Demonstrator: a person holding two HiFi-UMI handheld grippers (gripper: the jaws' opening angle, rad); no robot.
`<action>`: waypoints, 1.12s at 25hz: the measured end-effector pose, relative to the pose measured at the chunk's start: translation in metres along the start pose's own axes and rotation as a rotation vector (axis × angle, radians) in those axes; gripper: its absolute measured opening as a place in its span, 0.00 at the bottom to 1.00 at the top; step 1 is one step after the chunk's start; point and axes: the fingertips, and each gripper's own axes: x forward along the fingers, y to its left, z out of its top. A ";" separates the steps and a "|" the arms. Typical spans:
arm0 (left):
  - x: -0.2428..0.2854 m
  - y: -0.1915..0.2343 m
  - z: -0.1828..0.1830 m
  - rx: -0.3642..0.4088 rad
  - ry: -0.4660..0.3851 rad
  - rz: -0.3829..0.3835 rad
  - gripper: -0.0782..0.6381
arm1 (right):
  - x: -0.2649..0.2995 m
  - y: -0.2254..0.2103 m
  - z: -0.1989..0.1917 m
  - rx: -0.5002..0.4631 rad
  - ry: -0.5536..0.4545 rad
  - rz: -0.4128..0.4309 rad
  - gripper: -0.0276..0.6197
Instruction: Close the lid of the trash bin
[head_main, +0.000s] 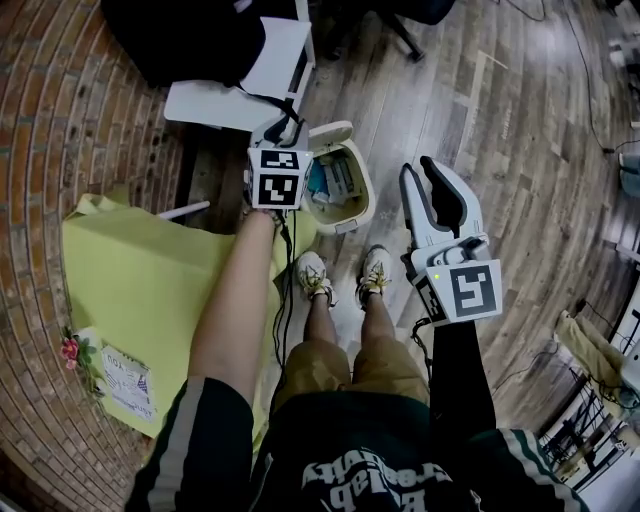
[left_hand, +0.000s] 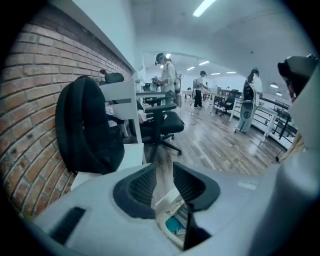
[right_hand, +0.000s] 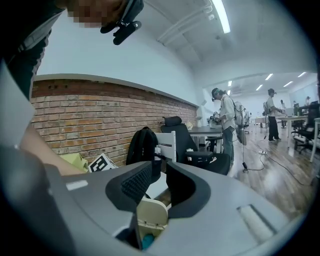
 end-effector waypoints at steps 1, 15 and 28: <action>0.004 0.005 -0.003 -0.001 0.013 0.015 0.27 | 0.000 0.001 -0.002 0.004 0.004 0.003 0.21; 0.032 0.023 -0.049 -0.123 0.155 0.074 0.27 | -0.005 -0.006 -0.018 0.050 0.022 0.005 0.20; 0.019 -0.005 -0.085 -0.144 0.192 0.028 0.27 | -0.015 0.000 -0.038 0.060 0.042 0.008 0.20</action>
